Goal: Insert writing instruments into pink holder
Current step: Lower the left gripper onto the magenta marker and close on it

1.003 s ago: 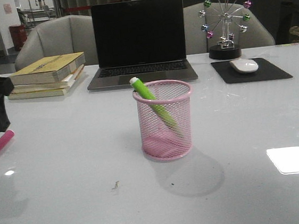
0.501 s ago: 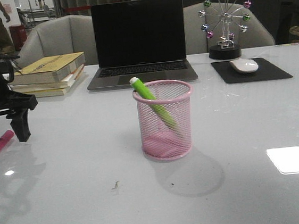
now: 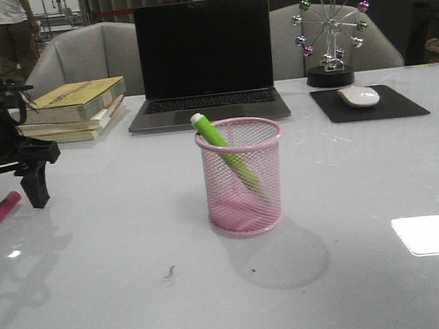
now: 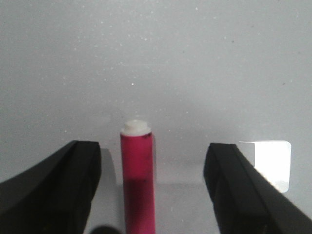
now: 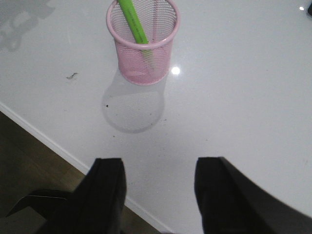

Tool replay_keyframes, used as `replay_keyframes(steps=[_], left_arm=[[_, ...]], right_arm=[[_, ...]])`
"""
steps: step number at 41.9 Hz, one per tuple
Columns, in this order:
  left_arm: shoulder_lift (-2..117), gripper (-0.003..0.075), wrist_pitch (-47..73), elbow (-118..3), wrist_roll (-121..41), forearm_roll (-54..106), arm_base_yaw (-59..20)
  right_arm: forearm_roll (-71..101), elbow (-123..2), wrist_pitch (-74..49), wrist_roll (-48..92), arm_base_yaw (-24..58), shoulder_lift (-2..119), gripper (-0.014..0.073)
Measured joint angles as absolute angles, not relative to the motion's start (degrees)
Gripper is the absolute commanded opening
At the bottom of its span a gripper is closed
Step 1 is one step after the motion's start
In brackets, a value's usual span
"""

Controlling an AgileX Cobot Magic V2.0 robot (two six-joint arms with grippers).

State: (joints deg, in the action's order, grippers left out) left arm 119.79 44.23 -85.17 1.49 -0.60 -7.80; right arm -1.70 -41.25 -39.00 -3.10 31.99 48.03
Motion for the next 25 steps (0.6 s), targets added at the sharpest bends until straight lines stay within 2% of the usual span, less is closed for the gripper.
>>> replay_keyframes(steps=[9,16,25], left_arm=[[119.9,0.0228,44.8,-85.2,1.5,0.0,-7.8],[119.9,0.0102,44.8,-85.2,1.5,0.0,-7.8],[119.0,0.0092,45.7,-84.7,1.5,0.0,-7.8]], right_arm=[[-1.7,-41.3,-39.0,-3.1,32.0,48.0,0.0446],[-1.7,-41.3,-39.0,-3.1,32.0,48.0,0.0446],[-1.7,-41.3,-39.0,-3.1,32.0,48.0,0.0446]])
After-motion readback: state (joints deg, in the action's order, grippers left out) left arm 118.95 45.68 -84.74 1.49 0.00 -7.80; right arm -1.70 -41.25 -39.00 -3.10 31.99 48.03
